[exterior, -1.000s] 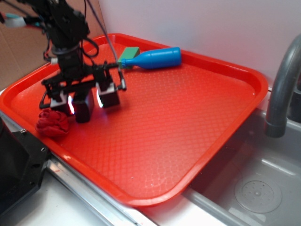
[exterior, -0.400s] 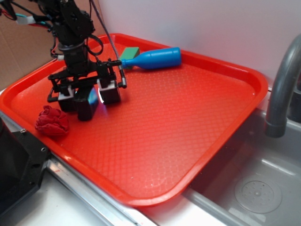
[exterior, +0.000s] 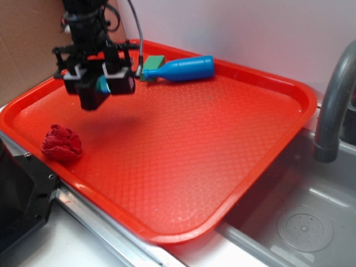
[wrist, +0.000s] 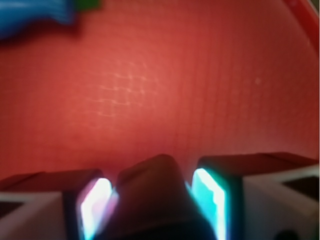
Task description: Grab the black box.
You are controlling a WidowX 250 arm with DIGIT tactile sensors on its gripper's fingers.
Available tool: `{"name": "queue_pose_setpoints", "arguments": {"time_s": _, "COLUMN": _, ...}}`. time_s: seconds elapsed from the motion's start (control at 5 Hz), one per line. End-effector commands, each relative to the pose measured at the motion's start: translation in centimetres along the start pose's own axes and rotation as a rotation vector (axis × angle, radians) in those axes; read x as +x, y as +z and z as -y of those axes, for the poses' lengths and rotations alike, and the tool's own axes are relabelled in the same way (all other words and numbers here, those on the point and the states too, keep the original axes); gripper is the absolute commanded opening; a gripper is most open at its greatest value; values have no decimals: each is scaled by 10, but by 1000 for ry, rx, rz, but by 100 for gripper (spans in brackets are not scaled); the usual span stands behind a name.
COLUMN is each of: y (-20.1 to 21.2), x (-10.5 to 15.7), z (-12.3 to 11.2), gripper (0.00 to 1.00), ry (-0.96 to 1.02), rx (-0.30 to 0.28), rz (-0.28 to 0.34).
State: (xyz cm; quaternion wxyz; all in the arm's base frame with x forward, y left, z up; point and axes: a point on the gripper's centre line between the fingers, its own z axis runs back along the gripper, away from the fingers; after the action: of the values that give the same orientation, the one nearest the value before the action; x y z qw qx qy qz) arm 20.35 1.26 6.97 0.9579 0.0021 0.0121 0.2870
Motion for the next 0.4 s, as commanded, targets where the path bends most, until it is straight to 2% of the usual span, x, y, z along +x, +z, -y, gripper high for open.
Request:
{"name": "queue_pose_setpoints", "arguments": {"time_s": 0.0, "y": 76, "x": 35, "z": -18, "gripper": 0, "ry": -215, "rx": -45, "rz": 138}}
{"name": "queue_pose_setpoints", "arguments": {"time_s": 0.2, "y": 93, "x": 39, "z": 1, "gripper": 0, "ry": -345, "rx": -60, "rz": 118}}
